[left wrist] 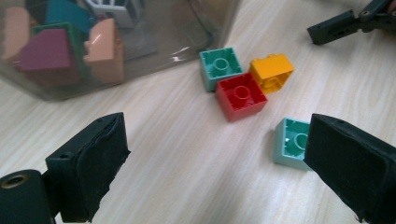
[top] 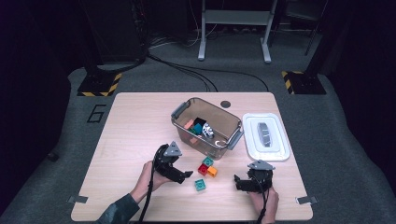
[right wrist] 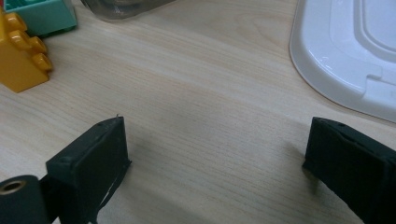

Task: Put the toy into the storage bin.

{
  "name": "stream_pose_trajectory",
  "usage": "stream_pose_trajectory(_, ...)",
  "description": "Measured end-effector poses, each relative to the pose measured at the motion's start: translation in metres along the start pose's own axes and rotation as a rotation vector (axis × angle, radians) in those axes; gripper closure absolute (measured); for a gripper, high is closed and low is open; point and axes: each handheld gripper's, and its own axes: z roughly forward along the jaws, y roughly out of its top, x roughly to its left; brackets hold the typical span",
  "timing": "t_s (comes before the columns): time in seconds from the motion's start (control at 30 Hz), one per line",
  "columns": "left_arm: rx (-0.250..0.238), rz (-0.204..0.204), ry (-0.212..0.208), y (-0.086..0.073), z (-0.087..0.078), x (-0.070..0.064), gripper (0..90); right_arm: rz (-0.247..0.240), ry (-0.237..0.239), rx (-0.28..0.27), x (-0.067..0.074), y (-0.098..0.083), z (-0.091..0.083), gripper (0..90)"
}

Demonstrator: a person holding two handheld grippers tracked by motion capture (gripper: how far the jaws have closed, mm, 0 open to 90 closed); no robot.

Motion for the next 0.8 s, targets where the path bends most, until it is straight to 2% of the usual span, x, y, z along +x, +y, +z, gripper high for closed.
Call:
stream_pose_trajectory(0.17, -0.004, 0.014, -0.011, 0.000, 0.003, -0.008, 6.2, 0.000, 0.000, 0.000, 0.000, 0.000, 0.000, 4.9)
stream_pose_trajectory(0.37, 0.006, 0.056, -0.014, -0.001, 0.007, -0.018, 6.9, 0.000, 0.000, 0.000, 0.000, 0.000, 0.000, 4.9)
stream_pose_trajectory(0.43, 0.013, 0.058, -0.037, -0.001, 0.010, -0.019, 8.3, 0.000, 0.000, 0.000, 0.000, 0.000, 0.000, 4.9)
stream_pose_trajectory(0.6, 0.026, 0.061, -0.043, -0.002, 0.015, -0.024, 8.8, 0.000, 0.000, 0.000, 0.000, 0.000, 0.000, 4.9)
stream_pose_trajectory(0.8, 0.003, 0.064, -0.075, -0.006, 0.023, -0.032, 8.6, -0.001, -0.005, 0.002, 0.000, 0.000, 0.000, 4.7)
